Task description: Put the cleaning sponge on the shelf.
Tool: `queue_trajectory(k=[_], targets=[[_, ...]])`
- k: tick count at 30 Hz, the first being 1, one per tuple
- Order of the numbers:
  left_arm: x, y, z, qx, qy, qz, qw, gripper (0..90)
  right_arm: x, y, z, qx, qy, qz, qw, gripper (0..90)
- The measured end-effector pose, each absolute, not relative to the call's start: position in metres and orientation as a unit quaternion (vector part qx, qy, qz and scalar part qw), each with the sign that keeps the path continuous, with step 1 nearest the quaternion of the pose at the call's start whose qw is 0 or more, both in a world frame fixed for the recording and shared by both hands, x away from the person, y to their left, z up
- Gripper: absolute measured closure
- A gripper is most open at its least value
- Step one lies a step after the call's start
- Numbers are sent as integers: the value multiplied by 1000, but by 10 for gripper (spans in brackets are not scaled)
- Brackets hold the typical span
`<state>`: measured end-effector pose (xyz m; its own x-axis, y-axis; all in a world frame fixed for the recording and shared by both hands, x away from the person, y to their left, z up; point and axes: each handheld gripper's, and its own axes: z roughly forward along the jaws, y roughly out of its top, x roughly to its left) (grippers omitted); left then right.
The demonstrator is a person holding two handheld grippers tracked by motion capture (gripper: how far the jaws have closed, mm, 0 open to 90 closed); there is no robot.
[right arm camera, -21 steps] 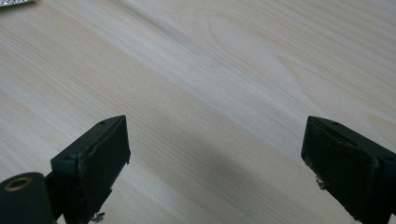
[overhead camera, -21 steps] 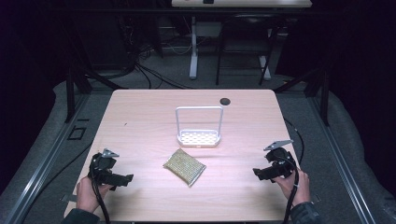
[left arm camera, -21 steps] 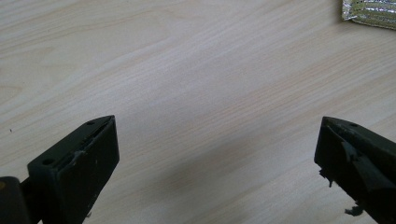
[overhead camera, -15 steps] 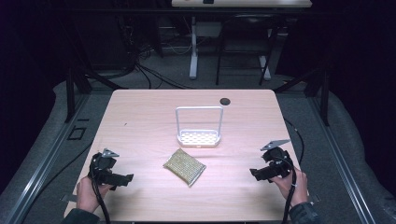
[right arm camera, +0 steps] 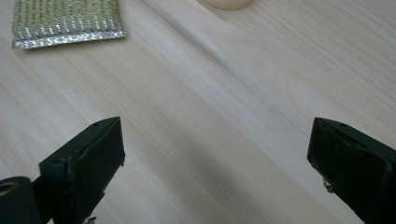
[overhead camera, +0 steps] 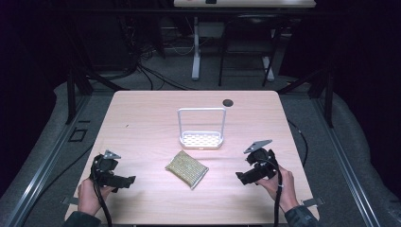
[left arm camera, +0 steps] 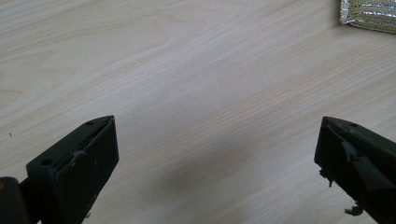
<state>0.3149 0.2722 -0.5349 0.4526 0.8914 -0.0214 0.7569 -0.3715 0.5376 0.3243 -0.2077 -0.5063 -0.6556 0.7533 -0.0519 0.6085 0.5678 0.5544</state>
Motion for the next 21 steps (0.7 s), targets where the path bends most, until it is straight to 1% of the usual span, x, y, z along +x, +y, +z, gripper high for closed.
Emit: queue_trajectory(k=[6, 9, 10, 15, 21], targets=[[315, 272, -535, 817, 503, 138, 245, 0, 324, -180, -506, 362, 887, 256, 131, 30], [315, 272, -535, 818, 503, 136, 245, 0, 324, -173, -506, 355, 890, 256, 128, 27], [315, 272, -535, 819, 502, 134, 244, 0, 324, -168, -505, 348, 892, 260, 125, 3], [316, 271, -535, 820, 501, 133, 242, 0, 326, -155, -505, 338, 895, 266, 121, 6], [317, 272, -535, 820, 500, 133, 244, 0, 331, -129, -511, 317, 905, 266, 99, 0]])
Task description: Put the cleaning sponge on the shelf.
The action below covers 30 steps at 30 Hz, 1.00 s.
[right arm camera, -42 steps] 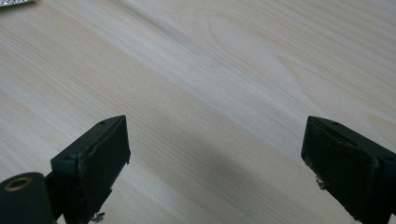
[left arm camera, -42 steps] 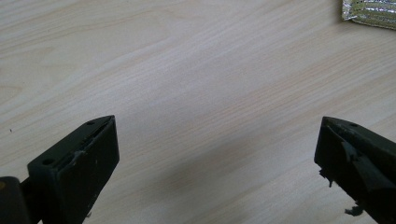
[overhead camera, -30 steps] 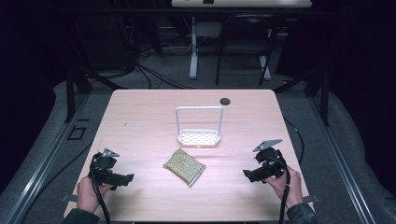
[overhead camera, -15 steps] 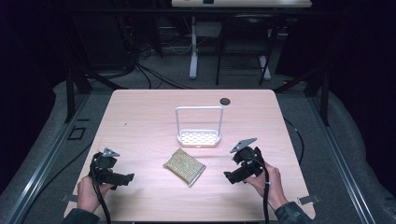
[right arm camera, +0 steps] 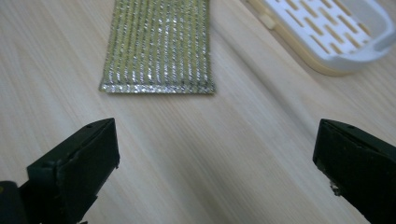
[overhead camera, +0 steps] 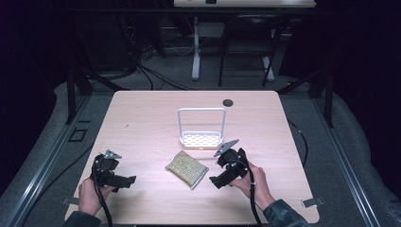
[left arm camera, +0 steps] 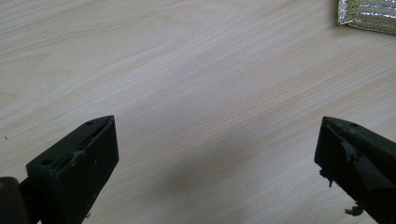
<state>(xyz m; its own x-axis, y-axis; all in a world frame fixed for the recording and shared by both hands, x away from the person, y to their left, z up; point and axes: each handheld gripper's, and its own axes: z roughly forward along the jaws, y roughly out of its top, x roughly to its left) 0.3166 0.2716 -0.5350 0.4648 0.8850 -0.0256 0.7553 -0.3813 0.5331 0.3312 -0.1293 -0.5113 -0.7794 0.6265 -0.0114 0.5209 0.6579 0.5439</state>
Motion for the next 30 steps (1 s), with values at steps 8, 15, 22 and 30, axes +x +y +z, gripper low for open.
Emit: queue_trajectory(k=[8, 15, 22, 30], targets=[[316, 271, -535, 820, 500, 132, 244, 0, 342, -97, -522, 302, 914, 260, 78, 0], [316, 271, -535, 820, 500, 133, 244, 0, 354, -69, -537, 289, 923, 248, 62, 3], [317, 271, -535, 822, 498, 130, 244, 0, 362, -48, -555, 289, 928, 231, 48, 13], [317, 271, -536, 822, 499, 129, 243, 0, 363, -40, -564, 300, 929, 211, 52, 50]])
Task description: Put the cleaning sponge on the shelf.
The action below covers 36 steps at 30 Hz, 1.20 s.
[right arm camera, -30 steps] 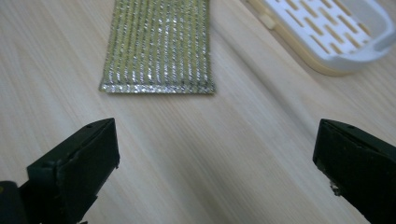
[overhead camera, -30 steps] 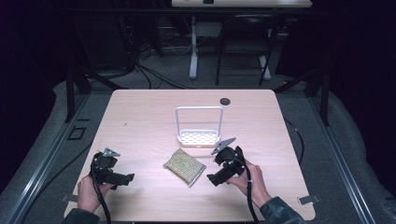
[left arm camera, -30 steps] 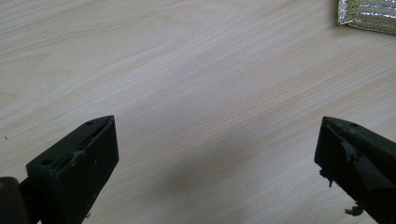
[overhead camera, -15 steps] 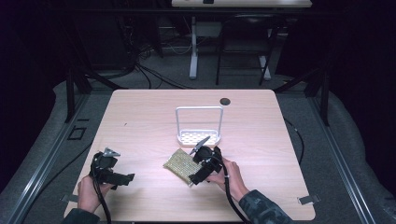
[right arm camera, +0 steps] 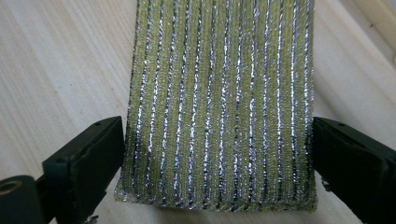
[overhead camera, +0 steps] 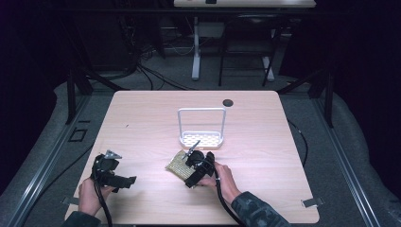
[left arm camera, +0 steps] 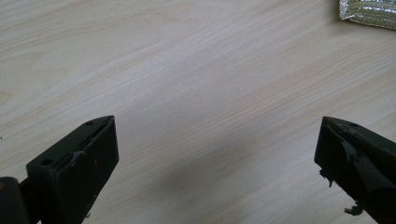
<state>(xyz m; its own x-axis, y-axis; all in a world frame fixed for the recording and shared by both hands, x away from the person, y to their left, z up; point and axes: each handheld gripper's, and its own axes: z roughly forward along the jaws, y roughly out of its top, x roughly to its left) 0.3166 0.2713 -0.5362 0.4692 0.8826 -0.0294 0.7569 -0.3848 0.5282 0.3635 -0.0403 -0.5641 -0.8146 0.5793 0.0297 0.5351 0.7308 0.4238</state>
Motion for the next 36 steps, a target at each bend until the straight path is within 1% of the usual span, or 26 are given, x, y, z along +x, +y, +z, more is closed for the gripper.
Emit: queue_trajectory(k=[6, 11, 14, 17, 18, 19, 20, 36], targets=[[316, 272, -536, 821, 501, 130, 243, 0, 362, -40, -565, 309, 926, 209, 57, 77], [316, 270, -536, 825, 496, 129, 239, 0, 361, -40, -564, 311, 925, 210, 60, 121], [316, 271, -536, 823, 499, 128, 239, 0, 361, -42, -563, 312, 924, 213, 64, 167], [316, 270, -536, 822, 500, 131, 241, 0, 360, -43, -562, 311, 923, 218, 64, 239], [316, 270, -536, 823, 499, 131, 240, 0, 361, -43, -561, 307, 923, 222, 64, 279], [316, 270, -536, 823, 499, 131, 240, 0, 361, -43, -561, 307, 923, 222, 64, 279], [316, 271, -536, 822, 499, 129, 241, 0, 361, -44, -561, 308, 922, 228, 62, 298], [317, 271, -536, 823, 499, 130, 240, 0, 358, -60, -533, 313, 913, 255, 66, 306]])
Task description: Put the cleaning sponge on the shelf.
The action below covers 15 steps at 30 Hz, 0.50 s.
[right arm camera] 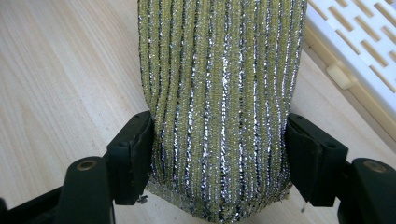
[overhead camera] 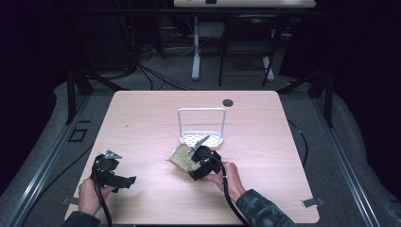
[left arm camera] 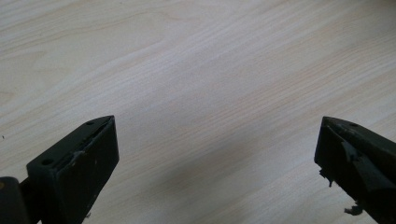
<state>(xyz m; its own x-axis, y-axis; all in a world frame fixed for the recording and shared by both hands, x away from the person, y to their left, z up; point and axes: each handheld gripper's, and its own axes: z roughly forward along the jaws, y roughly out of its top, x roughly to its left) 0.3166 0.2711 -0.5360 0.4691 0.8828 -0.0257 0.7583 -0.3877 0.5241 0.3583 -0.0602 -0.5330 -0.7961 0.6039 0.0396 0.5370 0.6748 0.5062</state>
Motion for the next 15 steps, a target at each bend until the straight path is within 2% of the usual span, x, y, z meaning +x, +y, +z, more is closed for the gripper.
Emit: queue_trajectory(k=[15], targets=[[316, 271, -536, 824, 497, 131, 239, 0, 358, -71, -520, 310, 912, 257, 81, 309]])
